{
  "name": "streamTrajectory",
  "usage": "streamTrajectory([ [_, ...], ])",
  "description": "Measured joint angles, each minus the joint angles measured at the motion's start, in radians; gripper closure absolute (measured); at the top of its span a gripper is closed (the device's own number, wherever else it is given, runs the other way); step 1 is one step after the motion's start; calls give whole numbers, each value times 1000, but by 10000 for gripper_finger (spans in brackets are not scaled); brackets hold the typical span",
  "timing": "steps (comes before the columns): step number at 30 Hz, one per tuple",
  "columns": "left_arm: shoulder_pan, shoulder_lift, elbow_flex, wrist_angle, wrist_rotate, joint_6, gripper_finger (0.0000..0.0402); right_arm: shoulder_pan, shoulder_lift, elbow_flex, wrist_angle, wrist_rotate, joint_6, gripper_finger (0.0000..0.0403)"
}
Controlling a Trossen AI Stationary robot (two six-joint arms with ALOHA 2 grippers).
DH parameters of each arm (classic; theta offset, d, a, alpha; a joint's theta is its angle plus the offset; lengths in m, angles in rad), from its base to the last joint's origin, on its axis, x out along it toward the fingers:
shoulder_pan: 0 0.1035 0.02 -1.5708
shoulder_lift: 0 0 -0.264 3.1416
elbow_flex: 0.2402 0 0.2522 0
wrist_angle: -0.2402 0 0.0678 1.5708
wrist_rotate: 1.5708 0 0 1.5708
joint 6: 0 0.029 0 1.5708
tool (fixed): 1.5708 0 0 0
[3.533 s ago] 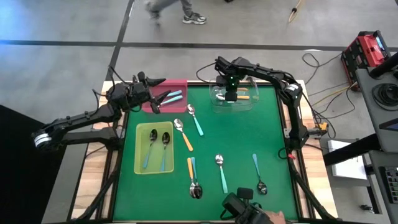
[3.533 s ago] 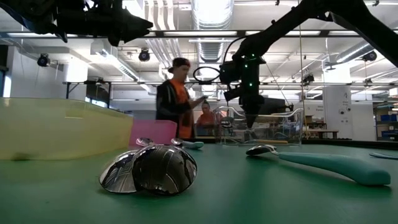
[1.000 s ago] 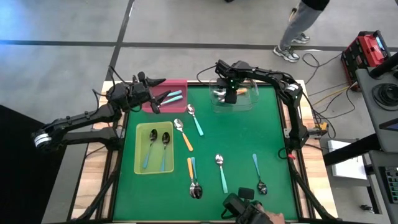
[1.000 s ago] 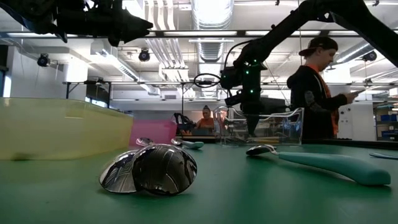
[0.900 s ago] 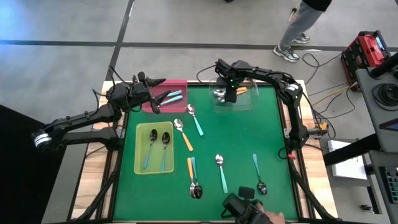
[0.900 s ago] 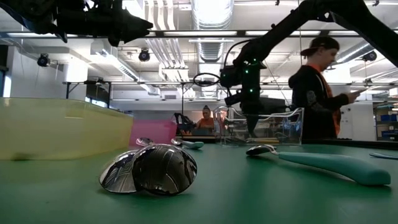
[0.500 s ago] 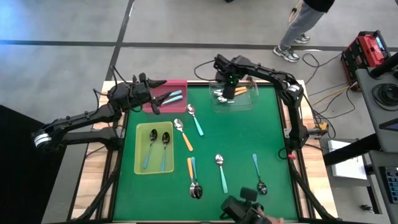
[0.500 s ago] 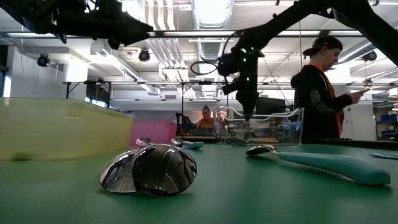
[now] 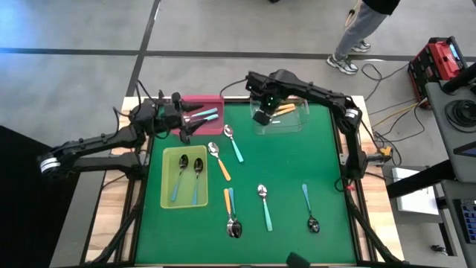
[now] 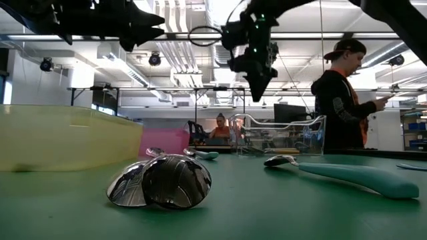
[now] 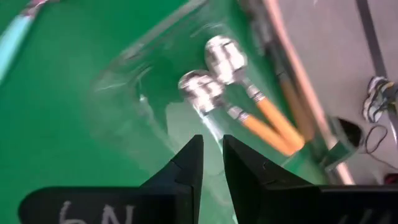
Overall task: Sort silverware by color (type)
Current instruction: Put the light blue spoon into the red bin
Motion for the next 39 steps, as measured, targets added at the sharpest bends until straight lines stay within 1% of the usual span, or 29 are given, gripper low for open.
streamTrajectory([
  [4,-26,-11,0,-9,0,-16,147,78,0,23,-66,-8,46,359],
  [7,-40,-19,0,-20,0,-28,147,139,0,21,-82,-13,79,360],
  [11,-52,-29,0,-45,0,-50,147,220,-2,7,-81,-85,122,360],
  [14,-61,-38,0,-64,0,-68,147,283,-2,-1,-77,-105,176,360],
  [21,-96,-66,0,-99,0,-78,147,431,-2,-10,-48,-106,422,360],
  [26,-141,-93,0,-133,3,-76,147,535,-2,-11,-43,-108,601,360],
  [32,-210,-120,-5,-141,47,-75,147,639,-2,-11,-35,-113,862,358],
  [35,-244,-135,-6,-150,48,-74,147,684,-2,-11,-34,-115,951,346],
  [39,-300,-160,-11,-174,48,-74,147,739,-2,-12,-31,-109,1048,313],
])
